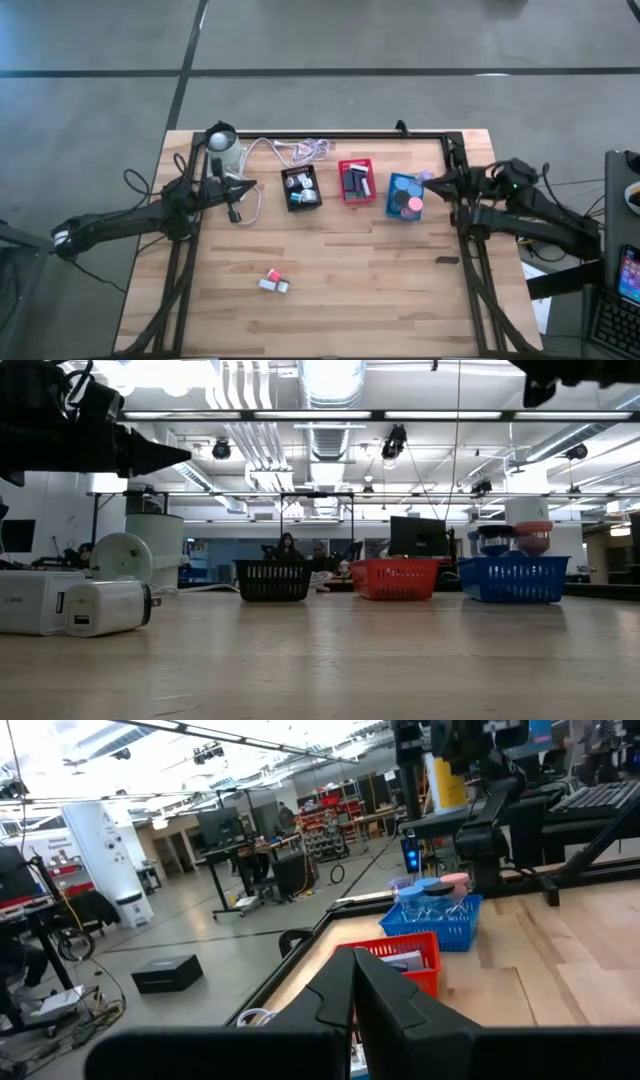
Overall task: Pick & Place Office items
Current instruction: Put the white black charger adapter into the black bin
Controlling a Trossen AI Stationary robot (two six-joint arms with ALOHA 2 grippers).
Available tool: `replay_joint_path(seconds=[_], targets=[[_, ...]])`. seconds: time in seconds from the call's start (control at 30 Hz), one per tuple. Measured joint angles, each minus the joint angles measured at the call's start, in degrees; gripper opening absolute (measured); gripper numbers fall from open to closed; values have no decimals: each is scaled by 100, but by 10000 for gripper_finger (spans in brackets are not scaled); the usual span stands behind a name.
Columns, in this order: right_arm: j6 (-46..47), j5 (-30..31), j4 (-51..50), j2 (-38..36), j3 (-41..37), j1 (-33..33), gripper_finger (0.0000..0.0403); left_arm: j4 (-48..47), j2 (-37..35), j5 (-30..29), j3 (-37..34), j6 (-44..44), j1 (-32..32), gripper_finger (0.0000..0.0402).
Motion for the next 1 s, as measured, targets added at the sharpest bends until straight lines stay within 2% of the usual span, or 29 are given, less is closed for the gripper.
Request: replay_joint_path(seconds=[0.2, 0.3, 0.53, 0.77, 0.9, 1.0], targets=[[137, 556, 19, -1092, -800, -2, 8, 0, 0, 0, 1, 407, 0, 12], [300, 673, 118, -1550, -1121, -2, 8, 1, 0, 0, 1, -56, 0, 12], [488, 883, 470, -1352, -1616, 2, 8, 31, -24, -202, 0, -275, 4, 12], [762, 422, 1165, -1418, -2195, 52, 8, 2, -23, -205, 0, -284, 4, 12], [819, 179, 1261, -1415, -2451, 362, 8, -43, -22, -205, 0, -289, 4, 12], [742, 274, 1456, -1417, -2566, 726, 8, -63, -22, -208, 0, -304, 4, 12]])
